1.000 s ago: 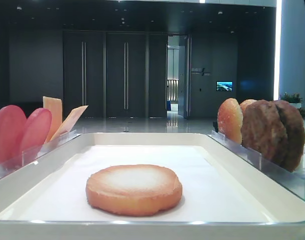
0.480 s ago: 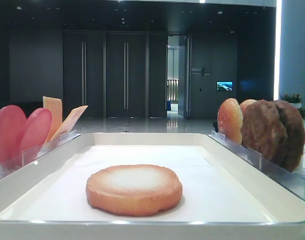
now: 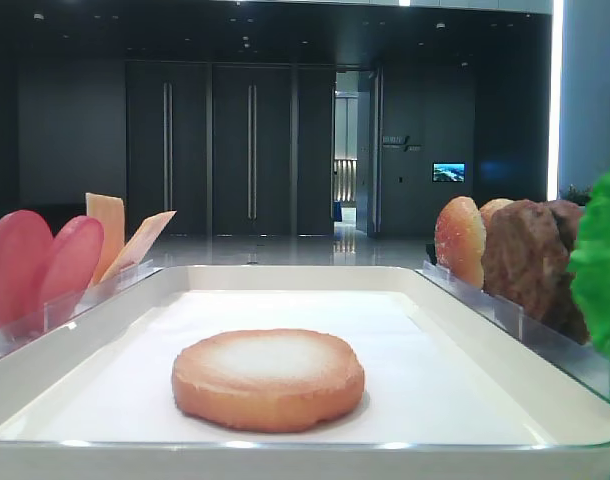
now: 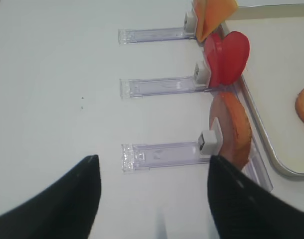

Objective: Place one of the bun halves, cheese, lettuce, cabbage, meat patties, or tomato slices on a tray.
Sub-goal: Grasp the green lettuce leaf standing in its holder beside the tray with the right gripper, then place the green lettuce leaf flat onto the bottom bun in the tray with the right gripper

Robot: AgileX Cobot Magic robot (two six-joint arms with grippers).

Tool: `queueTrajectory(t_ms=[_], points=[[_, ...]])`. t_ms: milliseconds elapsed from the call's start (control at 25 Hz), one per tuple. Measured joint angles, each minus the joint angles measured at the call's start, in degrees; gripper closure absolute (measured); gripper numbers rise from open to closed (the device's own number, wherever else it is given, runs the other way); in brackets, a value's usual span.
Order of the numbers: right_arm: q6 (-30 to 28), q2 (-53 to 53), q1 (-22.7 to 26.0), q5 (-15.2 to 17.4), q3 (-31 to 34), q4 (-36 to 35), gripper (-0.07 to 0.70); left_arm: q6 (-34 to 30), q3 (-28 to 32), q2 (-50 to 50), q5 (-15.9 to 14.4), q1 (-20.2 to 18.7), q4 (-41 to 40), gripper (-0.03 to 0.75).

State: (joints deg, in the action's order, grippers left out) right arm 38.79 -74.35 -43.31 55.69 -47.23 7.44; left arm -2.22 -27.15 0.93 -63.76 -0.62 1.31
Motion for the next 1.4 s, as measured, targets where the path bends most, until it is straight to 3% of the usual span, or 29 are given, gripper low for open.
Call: queueTrajectory(t_ms=[80,360,720,880,1000,1200,1400], points=[[0.00,0.00,0.00,0.11,0.00,0.06,0.617,-0.43,0.00,0.00,0.00,0.00,0.00,0.199],[0.00,0.00,0.00,1.27,-0.44,0.46,0.617,-0.65,0.00,0.00,0.00,0.00,0.00,0.199],[-0.15,0.00,0.00,6.87,-8.97,-1.15,0.617,-0.70,0.00,0.00,0.00,0.00,0.00,0.199],[-1.79,0.00,0.00,7.25,-11.57,-5.06,0.617,-0.70,0.00,0.00,0.00,0.00,0.00,0.199],[-4.32,0.00,0.00,3.75,-11.97,-10.26,0.617,-0.70,0.00,0.00,0.00,0.00,0.00,0.199],[-9.15,0.00,0.00,-6.27,-11.97,-18.92,0.617,-0.70,0.00,0.00,0.00,0.00,0.00,0.199],[-11.89,-1.37,0.00,-12.17,-12.01,-22.72,0.617,-0.70,0.00,0.00,0.00,0.00,0.00,0.199]])
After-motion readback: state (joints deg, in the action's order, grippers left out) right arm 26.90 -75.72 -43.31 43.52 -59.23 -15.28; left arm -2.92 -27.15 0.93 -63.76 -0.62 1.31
